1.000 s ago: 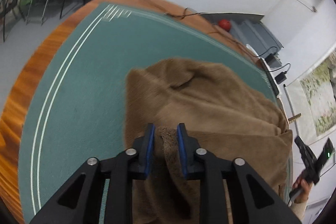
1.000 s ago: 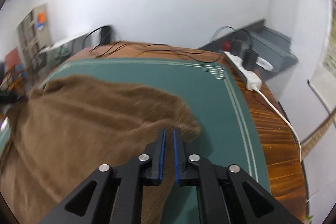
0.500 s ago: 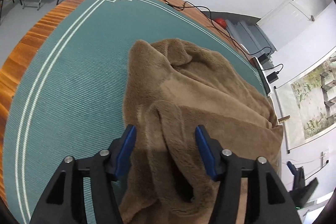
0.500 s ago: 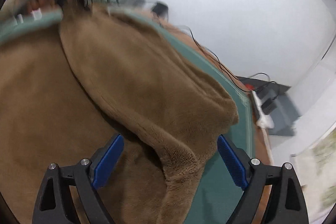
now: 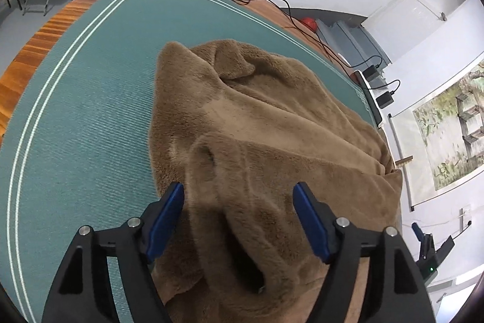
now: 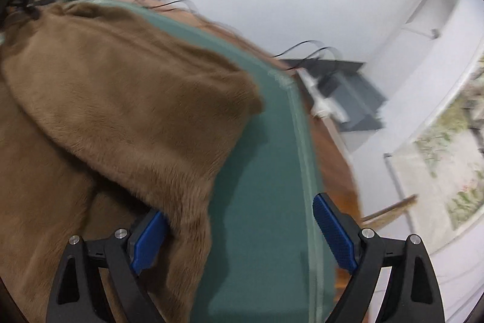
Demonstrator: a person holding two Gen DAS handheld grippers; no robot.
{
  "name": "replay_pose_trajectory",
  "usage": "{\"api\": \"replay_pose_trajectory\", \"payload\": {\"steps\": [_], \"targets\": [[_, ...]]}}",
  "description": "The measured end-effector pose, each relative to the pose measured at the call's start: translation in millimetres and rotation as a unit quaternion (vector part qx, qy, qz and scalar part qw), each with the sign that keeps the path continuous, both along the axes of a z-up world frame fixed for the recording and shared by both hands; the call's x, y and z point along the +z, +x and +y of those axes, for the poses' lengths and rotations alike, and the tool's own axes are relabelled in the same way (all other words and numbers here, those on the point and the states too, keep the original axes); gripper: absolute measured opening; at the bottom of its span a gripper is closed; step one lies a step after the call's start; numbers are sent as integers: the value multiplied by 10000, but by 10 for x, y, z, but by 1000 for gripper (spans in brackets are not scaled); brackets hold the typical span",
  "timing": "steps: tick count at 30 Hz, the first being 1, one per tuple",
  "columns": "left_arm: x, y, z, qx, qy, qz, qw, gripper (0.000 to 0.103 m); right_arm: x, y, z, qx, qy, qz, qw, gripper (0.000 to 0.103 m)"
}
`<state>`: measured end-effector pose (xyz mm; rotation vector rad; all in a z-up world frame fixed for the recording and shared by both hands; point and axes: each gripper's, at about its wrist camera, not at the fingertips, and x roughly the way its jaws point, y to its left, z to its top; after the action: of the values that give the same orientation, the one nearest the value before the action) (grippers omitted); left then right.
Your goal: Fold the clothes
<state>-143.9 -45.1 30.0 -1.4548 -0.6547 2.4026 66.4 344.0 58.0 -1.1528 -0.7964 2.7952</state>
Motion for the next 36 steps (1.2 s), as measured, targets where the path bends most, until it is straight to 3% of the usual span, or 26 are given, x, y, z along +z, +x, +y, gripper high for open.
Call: {"api": "replay_pose_trajectory", "payload": {"steps": [2,5,7,9,13,16,17,18,21,23,27,31,35,36], "targets": [[-6,-15,22,-21,-25,11,10000,78,44,31,-1,270,-364,-215,9987,92],[4,-17,11,-23,-100,20,9999,76,284,53,75,636,-1479,-257,9866,93],[16,-16,21,20,-245,6,9997,54,438,-24,157,813,-2383,-288,9673,93],[31,-5,31,70,-378,4,9993,43,516,-186,245,801,-3089,-302,9472,93],[111,45,52,86,-442,131,9989,33,422,-705,282,257,-3025,-312,9523,93],[198,62,83,27,-461,263,9986,28,199,-1148,306,-283,-2932,-671,9533,92],[227,66,93,5,-464,307,9985,28,113,-1276,320,-404,-2944,-801,9515,81],[252,60,100,-12,-450,342,9984,27,35,-1362,318,-423,-3015,-946,9478,55],[329,24,97,-27,-309,469,9984,21,24,-1354,307,-367,-3130,-918,9446,29],[389,10,87,-23,-183,585,9981,17,148,-1264,361,-382,-3157,-600,9462,17],[565,23,150,-188,58,1005,9947,16,341,-1109,556,-636,-3225,-45,9444,17],[523,-102,355,-354,-455,1071,9926,16,280,-1125,657,-903,-3242,-21,9417,17],[122,-404,399,-270,-758,391,9960,17,93,-1200,632,-1029,-3133,-264,9437,18],[15,-457,403,-271,-820,210,9960,21,36,-1258,595,-1020,-3067,-390,9455,23]]}}
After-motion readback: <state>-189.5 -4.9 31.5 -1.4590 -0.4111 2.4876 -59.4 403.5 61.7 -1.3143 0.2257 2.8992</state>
